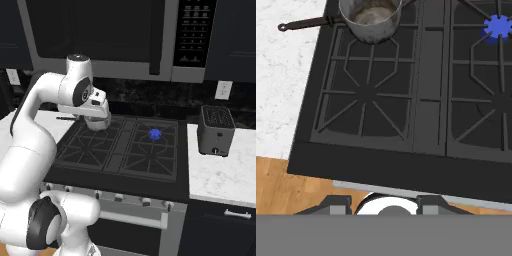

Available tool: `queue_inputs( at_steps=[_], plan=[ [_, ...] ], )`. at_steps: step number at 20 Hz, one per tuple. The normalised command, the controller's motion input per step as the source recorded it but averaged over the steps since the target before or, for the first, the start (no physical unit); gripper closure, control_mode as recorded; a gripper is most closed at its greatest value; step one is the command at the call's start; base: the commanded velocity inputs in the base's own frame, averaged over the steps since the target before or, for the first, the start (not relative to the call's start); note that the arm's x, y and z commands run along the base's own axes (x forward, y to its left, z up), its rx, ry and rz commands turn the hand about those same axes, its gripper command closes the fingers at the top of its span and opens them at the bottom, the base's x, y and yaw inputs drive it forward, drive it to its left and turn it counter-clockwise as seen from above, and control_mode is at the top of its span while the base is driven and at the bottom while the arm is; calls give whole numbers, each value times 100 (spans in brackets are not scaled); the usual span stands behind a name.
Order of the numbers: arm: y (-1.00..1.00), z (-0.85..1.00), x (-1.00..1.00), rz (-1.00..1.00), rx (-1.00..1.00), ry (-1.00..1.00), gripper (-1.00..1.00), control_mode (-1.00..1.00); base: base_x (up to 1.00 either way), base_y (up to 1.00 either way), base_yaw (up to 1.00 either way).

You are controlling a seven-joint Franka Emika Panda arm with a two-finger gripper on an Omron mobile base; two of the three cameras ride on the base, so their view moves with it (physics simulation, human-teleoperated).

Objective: Turn off the rear right burner of the stove.

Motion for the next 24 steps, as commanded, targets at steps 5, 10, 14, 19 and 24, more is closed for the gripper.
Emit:
queue_inputs(
  at_steps=[5,10,14,19,24],
  plan=[
    [-43,-19,-50,-1,3,-5,-100,-100,0,0,0],
    [-100,-57,-96,-23,18,-1,-100,-100,0,0,0],
    [-100,-68,-89,-36,23,1,-100,-100,0,0,0],
    [-99,-75,-66,-46,34,7,-100,-100,0,0,0],
    [-76,-81,-54,-41,32,3,-100,-100,0,0,0]
  ],
)
